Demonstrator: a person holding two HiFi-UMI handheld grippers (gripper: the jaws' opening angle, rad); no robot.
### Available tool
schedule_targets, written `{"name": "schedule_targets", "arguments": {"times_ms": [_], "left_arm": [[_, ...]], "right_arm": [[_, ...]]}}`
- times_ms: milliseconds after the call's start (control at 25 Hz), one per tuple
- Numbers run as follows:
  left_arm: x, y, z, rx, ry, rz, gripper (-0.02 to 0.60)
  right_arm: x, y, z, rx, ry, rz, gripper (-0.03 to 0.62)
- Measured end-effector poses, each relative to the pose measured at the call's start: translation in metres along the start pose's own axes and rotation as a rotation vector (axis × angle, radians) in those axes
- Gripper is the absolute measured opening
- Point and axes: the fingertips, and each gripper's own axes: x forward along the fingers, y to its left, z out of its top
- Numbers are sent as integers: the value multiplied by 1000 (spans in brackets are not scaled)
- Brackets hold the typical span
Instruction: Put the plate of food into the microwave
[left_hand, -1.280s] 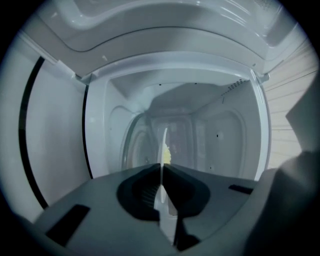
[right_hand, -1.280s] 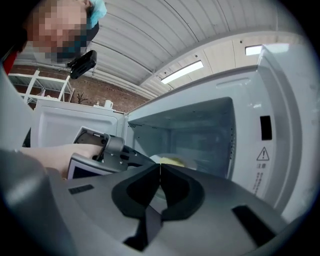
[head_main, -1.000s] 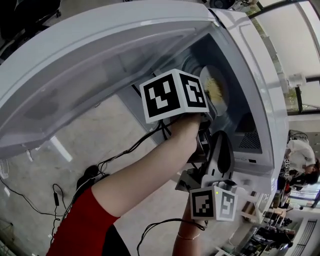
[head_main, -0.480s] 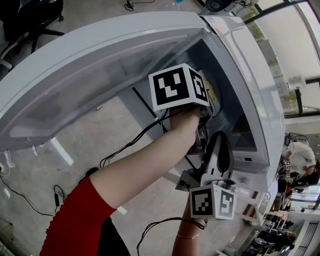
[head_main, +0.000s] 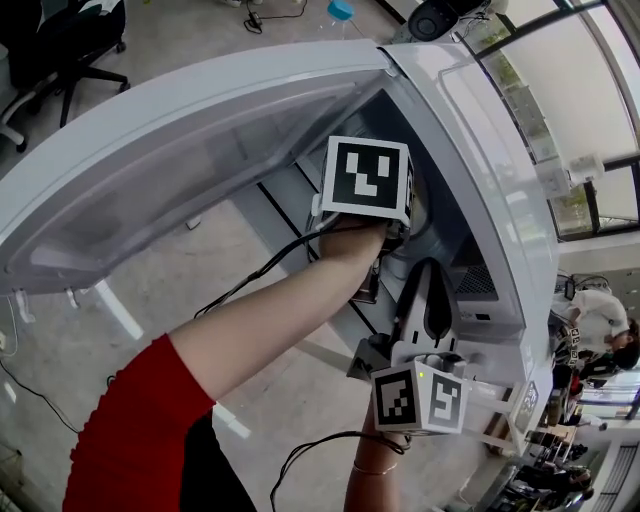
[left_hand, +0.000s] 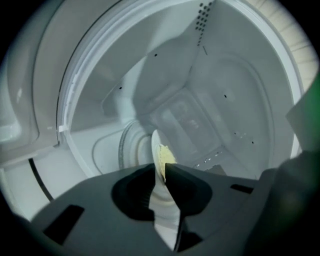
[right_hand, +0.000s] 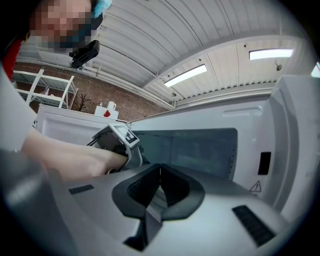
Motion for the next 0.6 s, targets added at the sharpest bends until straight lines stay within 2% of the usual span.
{"name": "schedule_targets", "arguments": {"times_ms": [240,600], "left_arm": [[0,-3,0,198,-23,33,78],[-1,1,2,410,-48,118,107]], "right_arm": [[0,0,-3,-6,1,6,15],[2,3,-3,-9,-2,14,15]]}}
